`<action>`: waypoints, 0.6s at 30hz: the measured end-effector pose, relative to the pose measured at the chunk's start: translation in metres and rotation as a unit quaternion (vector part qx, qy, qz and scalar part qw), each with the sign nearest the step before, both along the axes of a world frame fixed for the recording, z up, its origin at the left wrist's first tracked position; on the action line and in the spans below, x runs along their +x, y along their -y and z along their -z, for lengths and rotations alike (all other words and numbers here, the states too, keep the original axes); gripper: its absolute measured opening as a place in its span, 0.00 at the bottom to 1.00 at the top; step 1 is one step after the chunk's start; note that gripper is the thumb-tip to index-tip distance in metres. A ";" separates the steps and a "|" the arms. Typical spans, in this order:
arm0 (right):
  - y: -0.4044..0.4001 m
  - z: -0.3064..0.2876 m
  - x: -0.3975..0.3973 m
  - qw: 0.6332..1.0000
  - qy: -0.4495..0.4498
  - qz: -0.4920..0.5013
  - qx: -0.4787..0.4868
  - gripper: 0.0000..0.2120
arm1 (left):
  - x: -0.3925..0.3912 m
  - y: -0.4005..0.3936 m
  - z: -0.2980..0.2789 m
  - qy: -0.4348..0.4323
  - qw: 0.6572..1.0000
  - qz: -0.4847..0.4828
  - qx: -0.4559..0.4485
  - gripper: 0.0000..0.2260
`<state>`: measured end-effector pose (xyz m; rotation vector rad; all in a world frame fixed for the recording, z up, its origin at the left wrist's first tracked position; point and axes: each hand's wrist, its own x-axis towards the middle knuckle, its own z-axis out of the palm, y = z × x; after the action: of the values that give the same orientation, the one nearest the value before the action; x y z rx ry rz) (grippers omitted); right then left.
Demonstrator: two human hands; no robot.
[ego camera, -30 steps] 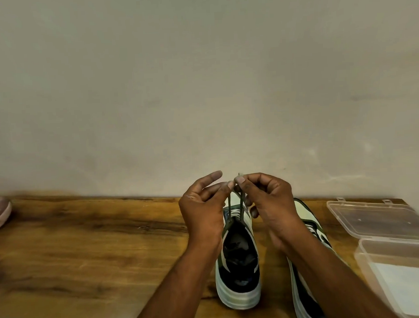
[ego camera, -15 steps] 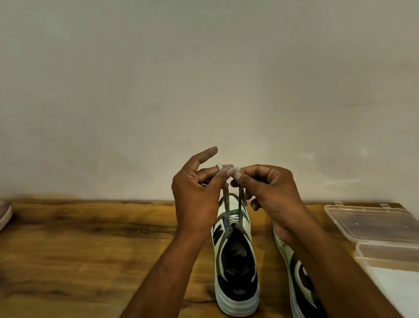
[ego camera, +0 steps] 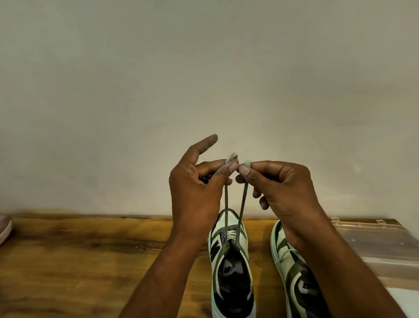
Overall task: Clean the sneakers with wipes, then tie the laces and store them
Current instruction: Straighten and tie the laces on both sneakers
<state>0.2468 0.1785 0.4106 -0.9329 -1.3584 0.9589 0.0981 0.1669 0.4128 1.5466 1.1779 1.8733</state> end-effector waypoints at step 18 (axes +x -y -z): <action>0.022 -0.029 -0.001 0.996 -0.019 0.017 0.085 0.05 | 0.013 0.025 -0.037 0.037 0.998 -0.001 0.056 0.28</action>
<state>0.2461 0.1569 0.4393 -0.8026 -1.3653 0.8181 0.1107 0.1417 0.4496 1.5201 1.0605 2.0103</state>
